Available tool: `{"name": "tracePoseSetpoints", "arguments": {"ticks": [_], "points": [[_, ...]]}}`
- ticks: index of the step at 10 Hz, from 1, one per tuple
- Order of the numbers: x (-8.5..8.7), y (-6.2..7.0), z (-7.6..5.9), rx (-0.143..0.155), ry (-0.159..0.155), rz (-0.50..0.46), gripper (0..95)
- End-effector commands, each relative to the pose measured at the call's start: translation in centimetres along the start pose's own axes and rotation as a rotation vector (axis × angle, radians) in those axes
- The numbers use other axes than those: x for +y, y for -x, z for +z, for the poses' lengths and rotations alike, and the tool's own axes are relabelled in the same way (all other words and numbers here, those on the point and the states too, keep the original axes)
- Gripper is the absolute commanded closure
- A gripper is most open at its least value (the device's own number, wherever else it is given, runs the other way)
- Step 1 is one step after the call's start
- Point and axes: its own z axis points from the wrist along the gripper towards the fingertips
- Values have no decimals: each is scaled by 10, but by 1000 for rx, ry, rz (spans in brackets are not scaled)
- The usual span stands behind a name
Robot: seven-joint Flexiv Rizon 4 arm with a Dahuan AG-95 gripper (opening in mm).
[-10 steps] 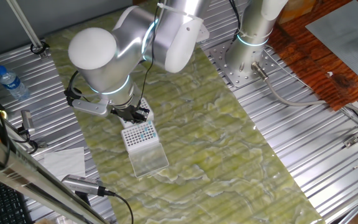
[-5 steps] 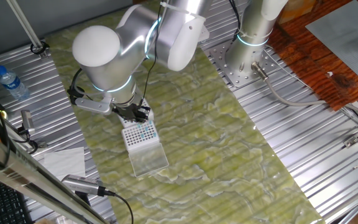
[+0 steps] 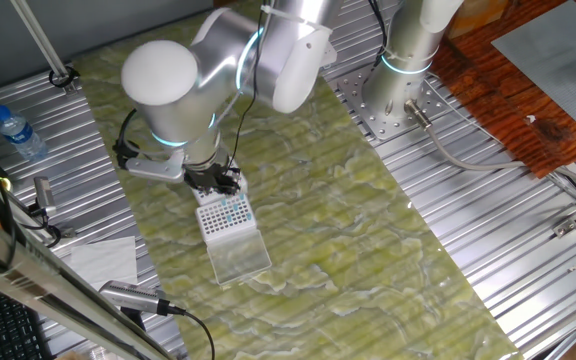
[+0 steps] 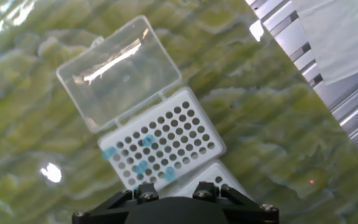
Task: Transfer all medium pipette tips from one holder to another
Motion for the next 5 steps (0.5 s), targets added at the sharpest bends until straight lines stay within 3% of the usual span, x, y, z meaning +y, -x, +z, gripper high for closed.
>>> {"name": "tracePoseSetpoints", "arguments": {"ticks": [1, 5], "points": [[-7, -9, 8, -6, -19, -83, 570], [-7, -15, 19, -13, -41, -137, 570]]}}
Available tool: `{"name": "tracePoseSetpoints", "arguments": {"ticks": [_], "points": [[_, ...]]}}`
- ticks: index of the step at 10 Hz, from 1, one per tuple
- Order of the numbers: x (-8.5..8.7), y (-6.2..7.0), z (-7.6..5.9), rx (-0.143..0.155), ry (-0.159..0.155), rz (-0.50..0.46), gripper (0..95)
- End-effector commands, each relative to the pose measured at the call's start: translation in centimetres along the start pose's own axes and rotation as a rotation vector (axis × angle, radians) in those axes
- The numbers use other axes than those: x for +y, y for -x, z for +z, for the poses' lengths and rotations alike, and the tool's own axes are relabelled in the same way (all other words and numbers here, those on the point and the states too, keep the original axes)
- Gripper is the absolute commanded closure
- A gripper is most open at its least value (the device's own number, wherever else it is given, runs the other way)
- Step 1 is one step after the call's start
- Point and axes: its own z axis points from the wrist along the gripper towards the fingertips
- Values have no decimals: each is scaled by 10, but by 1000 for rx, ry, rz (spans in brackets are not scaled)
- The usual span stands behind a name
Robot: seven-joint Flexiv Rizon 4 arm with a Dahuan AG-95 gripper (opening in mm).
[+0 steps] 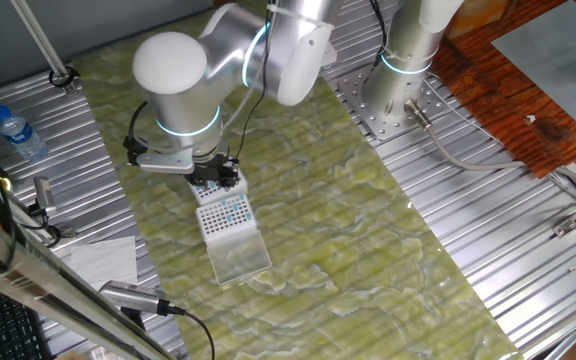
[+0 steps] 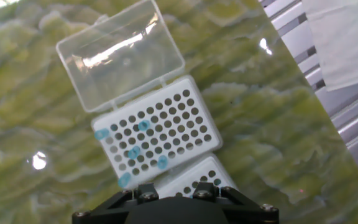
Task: Transfer all medium pipette tips from one holder to another
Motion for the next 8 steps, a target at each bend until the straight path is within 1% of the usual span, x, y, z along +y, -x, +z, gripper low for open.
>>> {"name": "tracePoseSetpoints", "arguments": {"ticks": [1, 2, 3, 8], "points": [[1, -4, 3, -1, -11, -27, 570], [-2, -8, 7, -8, -27, -58, 570], [-3, -9, 9, -10, -36, -73, 570], [-6, -15, 15, -14, -55, -115, 570]]}}
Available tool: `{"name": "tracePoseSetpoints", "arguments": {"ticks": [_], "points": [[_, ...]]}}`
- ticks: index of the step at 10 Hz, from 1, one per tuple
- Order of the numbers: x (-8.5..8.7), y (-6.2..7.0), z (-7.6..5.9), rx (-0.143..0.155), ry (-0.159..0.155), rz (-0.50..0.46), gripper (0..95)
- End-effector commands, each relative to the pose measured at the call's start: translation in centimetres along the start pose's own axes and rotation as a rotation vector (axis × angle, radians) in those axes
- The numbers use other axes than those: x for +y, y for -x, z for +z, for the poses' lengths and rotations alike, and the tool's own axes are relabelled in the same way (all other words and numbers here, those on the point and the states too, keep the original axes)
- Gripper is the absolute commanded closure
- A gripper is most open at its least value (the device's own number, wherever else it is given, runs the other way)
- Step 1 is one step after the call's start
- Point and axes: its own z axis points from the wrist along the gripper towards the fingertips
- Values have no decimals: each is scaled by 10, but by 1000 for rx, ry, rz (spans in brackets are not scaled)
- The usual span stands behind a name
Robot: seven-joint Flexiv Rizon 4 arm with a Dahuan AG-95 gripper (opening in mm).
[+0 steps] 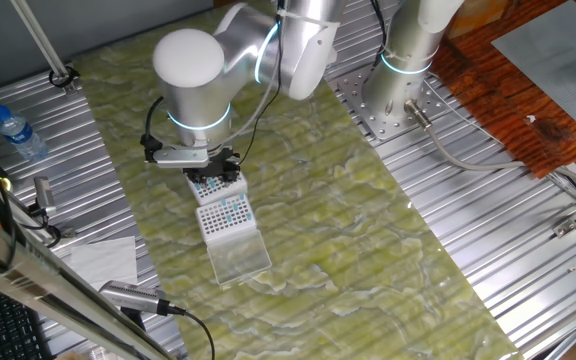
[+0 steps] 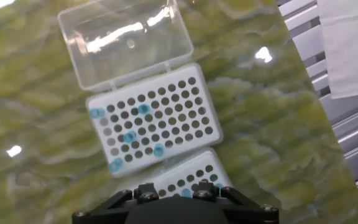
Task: Transfer all medium pipette tips from one holder to another
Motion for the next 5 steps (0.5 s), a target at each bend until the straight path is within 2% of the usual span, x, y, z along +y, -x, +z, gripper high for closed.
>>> {"name": "tracePoseSetpoints", "arguments": {"ticks": [1, 2, 3, 5], "points": [[-2, -2, 3, -7, -8, -11, 760], [-2, -2, 4, -11, -13, -20, 760], [-2, -2, 5, -12, -16, -22, 950], [-2, -2, 6, -11, -16, -31, 950]]}}
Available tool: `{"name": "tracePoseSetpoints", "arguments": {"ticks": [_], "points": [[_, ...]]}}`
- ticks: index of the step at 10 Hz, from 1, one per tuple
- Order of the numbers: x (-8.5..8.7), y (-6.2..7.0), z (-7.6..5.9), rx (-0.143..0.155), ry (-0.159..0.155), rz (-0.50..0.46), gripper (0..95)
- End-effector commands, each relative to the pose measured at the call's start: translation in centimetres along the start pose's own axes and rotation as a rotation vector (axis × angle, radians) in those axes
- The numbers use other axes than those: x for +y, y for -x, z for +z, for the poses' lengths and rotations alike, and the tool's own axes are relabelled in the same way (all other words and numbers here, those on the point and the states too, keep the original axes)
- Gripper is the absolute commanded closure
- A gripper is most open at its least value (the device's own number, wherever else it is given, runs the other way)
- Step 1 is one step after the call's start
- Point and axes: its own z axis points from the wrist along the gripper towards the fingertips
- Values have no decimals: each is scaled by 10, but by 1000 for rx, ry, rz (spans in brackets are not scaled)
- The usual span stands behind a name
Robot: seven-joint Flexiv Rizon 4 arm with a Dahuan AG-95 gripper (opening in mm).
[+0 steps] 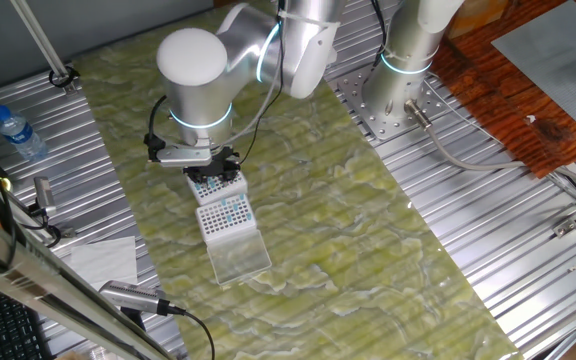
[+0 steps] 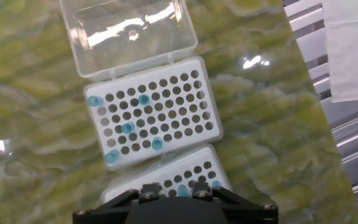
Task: Transfer all medium pipette tips from one holder to another
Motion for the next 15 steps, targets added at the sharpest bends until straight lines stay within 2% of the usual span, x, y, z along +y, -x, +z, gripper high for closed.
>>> {"name": "tracePoseSetpoints", "arguments": {"ticks": [1, 5, 7, 9, 10, 12, 13, 15], "points": [[0, 0, 0, 3, 4, -10, 950], [0, -6, -6, 6, 16, -22, 950], [-5, -7, -22, 21, 38, -22, 950], [-7, -4, -30, 34, 47, -21, 950], [-9, 0, -42, 53, 74, -12, 950], [-9, 0, -42, 53, 74, -12, 950], [-10, 7, -60, 90, 102, 6, 950], [-10, 13, -69, 96, 129, 27, 950]]}}
